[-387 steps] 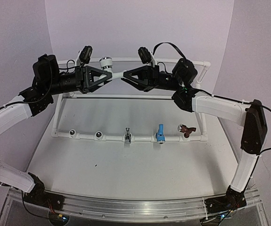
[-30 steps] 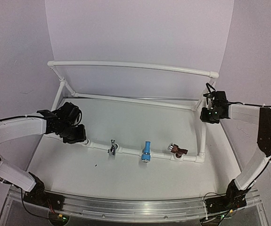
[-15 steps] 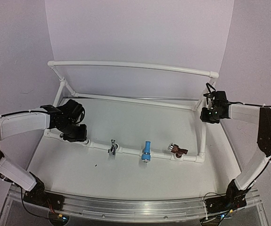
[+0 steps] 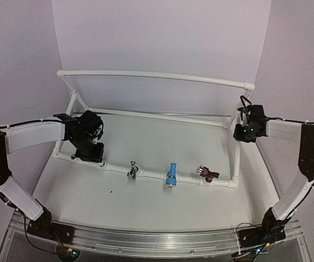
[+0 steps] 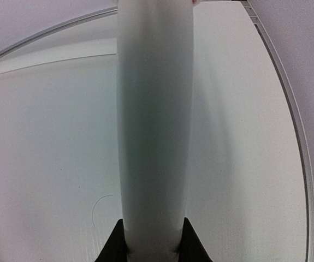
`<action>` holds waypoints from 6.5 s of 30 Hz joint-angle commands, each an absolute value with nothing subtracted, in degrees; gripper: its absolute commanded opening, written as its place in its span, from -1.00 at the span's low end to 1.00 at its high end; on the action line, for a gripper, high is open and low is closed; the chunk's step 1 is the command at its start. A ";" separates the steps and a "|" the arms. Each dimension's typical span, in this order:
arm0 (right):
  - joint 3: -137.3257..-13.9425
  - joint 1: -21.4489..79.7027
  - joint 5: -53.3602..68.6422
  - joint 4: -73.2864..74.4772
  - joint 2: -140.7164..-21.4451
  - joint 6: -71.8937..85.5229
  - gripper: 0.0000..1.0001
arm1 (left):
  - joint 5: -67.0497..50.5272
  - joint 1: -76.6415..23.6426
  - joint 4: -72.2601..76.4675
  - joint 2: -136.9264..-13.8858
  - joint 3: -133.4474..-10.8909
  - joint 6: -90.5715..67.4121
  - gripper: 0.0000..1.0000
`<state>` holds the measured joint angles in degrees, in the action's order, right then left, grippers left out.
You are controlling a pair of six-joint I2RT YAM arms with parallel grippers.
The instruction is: Install the water faucets
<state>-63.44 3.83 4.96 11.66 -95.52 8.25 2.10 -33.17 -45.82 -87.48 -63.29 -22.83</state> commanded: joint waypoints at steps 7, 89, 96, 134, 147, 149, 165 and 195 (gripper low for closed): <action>-69.37 1.08 5.00 12.21 -97.63 1.98 -1.00 | -1.39 -33.84 -51.06 -92.87 -64.06 -11.76 -1.00; -67.96 0.44 6.14 12.83 -99.05 -0.70 -1.00 | 14.18 -41.31 -55.86 -93.15 -71.88 18.88 -0.34; -67.77 0.44 6.18 12.83 -98.71 -0.62 -1.00 | 13.95 -41.31 -55.61 -93.25 -72.40 18.85 -0.12; -67.66 0.43 6.59 12.92 -98.23 -0.53 -1.00 | 14.34 -41.31 -57.17 -90.82 -75.50 17.18 0.54; -67.68 0.44 6.76 12.92 -98.35 -0.61 -1.00 | 12.59 -41.31 -61.88 -88.53 -81.00 14.99 0.99; -67.68 0.44 6.88 12.92 -98.35 -0.59 -1.00 | 12.03 -41.31 -62.41 -87.71 -82.21 14.23 0.99; -69.31 0.43 6.79 15.04 -97.49 -3.03 -0.79 | 10.40 -41.29 -63.02 -79.58 -88.76 -18.74 1.00; -69.76 0.44 9.37 17.11 -99.01 -2.31 0.77 | 12.75 -42.07 -57.29 -71.10 -70.72 -70.14 0.99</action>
